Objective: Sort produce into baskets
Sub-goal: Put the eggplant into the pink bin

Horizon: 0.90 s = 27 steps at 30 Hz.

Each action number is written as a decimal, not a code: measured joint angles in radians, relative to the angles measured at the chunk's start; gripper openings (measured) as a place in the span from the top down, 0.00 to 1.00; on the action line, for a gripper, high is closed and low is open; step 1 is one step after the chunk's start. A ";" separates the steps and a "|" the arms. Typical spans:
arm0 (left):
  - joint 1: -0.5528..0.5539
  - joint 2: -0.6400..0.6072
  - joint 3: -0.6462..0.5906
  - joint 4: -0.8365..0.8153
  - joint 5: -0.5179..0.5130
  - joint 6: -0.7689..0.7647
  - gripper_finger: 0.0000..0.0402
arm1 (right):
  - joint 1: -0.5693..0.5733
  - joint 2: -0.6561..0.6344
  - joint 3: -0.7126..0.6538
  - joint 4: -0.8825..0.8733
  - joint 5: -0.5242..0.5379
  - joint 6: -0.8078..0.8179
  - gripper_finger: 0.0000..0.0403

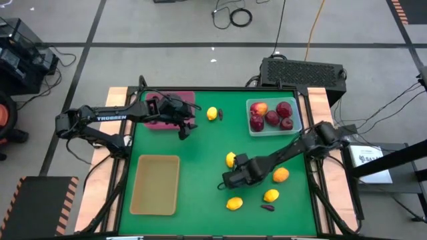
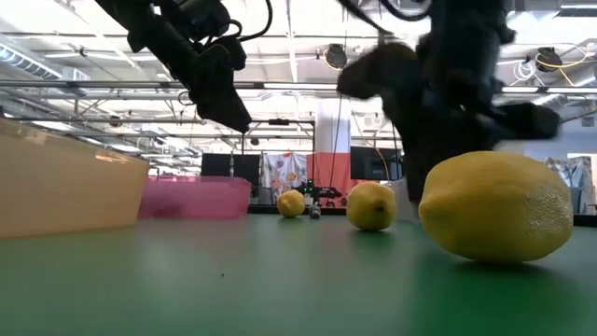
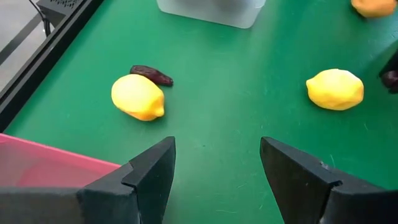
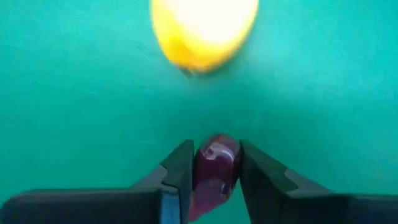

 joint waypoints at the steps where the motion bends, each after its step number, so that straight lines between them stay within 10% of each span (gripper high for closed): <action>1: 0.000 0.000 0.000 0.000 0.000 -0.001 0.40 | -0.012 -0.021 0.000 -0.001 0.009 -0.034 0.76; 14: 0.002 -0.003 0.003 -0.096 -0.047 -0.181 0.40 | -0.310 -0.288 0.001 0.198 0.268 -0.711 0.75; 27: 0.025 -0.263 0.007 -0.521 -0.328 -0.342 0.40 | -0.600 0.011 0.001 1.155 -0.134 -1.030 0.75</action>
